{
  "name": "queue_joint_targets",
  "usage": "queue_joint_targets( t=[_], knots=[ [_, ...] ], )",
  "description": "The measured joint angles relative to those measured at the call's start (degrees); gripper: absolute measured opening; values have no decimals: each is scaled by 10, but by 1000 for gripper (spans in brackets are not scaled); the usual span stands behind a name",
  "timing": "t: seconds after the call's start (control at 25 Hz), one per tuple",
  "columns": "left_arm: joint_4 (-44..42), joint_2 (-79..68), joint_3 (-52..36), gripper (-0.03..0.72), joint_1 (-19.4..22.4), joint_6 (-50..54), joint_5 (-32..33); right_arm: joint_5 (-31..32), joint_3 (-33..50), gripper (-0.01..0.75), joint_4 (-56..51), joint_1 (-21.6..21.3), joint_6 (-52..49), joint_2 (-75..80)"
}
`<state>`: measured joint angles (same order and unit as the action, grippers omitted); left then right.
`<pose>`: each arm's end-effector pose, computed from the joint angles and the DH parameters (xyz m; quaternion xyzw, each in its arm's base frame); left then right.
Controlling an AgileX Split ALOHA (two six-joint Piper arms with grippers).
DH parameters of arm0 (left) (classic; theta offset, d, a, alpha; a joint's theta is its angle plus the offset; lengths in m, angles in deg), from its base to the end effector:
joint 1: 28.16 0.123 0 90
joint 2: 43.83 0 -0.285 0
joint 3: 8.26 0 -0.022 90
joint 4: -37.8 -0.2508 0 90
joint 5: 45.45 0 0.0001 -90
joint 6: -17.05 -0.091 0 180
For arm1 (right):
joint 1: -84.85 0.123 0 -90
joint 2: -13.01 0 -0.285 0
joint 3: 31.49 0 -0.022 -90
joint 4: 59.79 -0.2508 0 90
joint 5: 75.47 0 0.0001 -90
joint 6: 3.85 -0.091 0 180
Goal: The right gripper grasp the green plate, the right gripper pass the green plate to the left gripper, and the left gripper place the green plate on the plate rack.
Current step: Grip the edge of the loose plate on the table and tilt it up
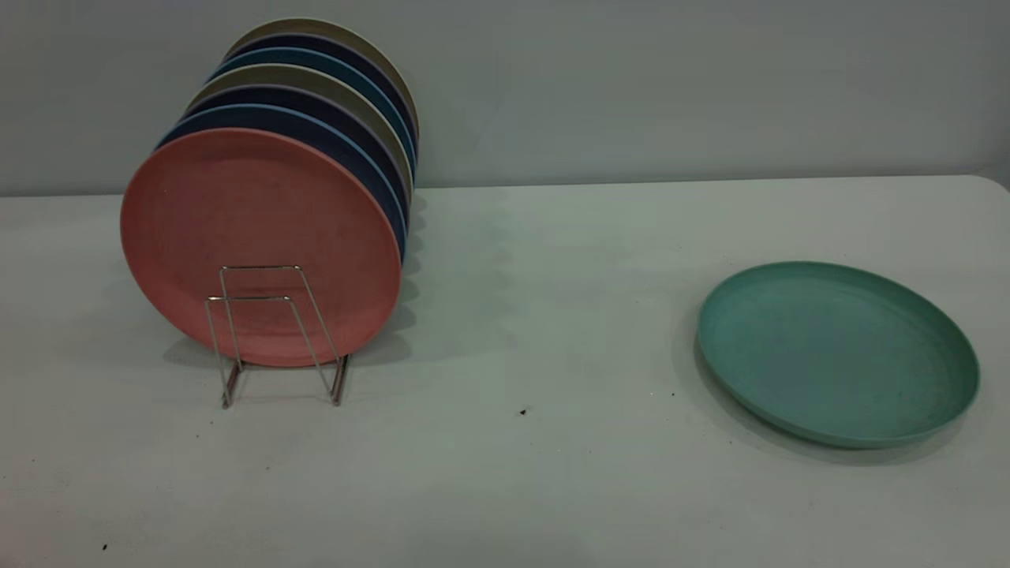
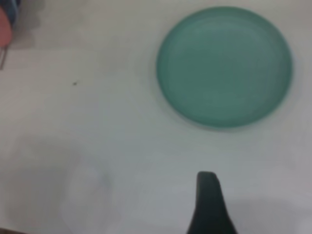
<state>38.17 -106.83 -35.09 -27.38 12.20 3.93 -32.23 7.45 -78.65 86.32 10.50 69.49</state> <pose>0.1807 0.0020 0.3307 0.0322 0.9368 0.0141 0.3482 0.1542 0.0241 0.2938 -0.0556 0.9241 0.1072 0.3625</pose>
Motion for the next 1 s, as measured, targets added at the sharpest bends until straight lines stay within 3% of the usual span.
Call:
queue_joint_targets(
  t=[0.2, 0.52, 0.72, 1.0],
  knots=[
    [35, -115, 44, 566, 0, -22, -56, -44, -15, 550, -105, 0, 106, 138],
    [226, -263, 97, 566, -9, -176, -94, -65, -57, 550, -257, 0, 255, 349],
    [309, -326, 109, 566, -64, -252, -119, -81, -99, 550, -261, -11, 264, 452],
    [364, -420, 111, 566, -164, -271, -198, -84, -147, 550, -268, -88, 272, 543]
  ],
)
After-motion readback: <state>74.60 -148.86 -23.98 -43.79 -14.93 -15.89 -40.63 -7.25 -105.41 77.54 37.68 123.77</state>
